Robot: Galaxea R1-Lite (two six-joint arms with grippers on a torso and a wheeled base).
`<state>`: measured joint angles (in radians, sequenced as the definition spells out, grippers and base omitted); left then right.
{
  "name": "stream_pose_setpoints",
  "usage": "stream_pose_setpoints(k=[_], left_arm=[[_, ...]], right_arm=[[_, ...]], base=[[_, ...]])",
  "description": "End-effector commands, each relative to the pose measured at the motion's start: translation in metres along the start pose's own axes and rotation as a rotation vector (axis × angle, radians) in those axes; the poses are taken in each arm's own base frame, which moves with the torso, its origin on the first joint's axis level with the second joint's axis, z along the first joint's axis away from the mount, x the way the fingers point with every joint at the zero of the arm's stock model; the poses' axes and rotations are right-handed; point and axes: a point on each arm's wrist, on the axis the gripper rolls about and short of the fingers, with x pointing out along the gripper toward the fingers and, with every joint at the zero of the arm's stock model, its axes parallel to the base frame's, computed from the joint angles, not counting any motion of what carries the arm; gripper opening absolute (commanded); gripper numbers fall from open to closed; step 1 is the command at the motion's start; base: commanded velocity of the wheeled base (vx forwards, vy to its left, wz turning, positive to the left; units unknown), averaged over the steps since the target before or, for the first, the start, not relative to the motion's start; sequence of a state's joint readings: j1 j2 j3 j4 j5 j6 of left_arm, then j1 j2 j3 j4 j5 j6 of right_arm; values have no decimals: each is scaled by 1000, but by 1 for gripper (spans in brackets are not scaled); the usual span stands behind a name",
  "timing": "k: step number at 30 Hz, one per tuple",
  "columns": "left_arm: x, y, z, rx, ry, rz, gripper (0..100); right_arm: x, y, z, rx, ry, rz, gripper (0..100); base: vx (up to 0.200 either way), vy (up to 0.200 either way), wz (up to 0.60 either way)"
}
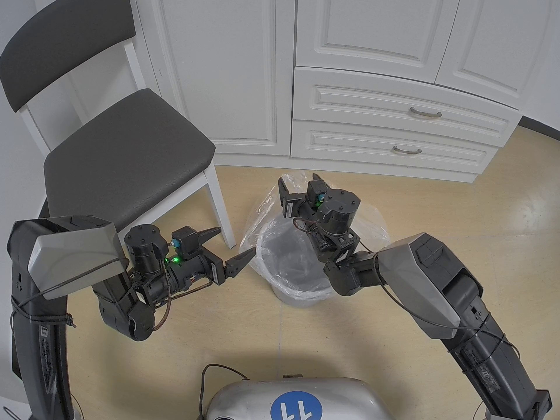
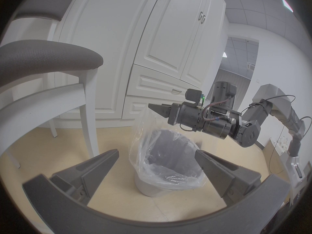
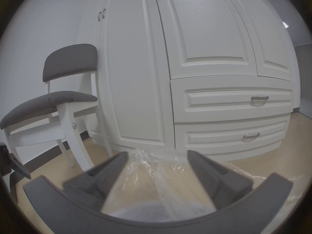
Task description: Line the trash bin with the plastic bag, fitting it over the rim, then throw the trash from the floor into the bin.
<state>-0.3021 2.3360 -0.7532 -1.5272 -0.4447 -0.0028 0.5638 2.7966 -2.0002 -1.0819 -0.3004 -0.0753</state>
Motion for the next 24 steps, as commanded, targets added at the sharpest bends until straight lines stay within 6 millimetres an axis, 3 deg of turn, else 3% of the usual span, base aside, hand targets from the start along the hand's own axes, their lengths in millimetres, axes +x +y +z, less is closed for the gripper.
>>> stream_pose_setpoints(k=[1, 9, 15, 24], left_arm=[[0, -1, -1, -1, 3, -2, 100], [1, -1, -1, -4, 1, -2, 100], [8, -9, -1, -11, -2, -17, 100], [20, -18, 6, -17, 13, 64, 100]], right_arm=[[-1, -1, 14, -2, 1, 4, 100], [-40, -9, 36, -39, 165, 36, 100], [-62, -20, 59, -27, 176, 16, 100], [-95, -37, 57, -19, 238, -155, 100]], base=[[0, 0, 0], [0, 0, 0], [0, 0, 0], [0, 0, 0]])
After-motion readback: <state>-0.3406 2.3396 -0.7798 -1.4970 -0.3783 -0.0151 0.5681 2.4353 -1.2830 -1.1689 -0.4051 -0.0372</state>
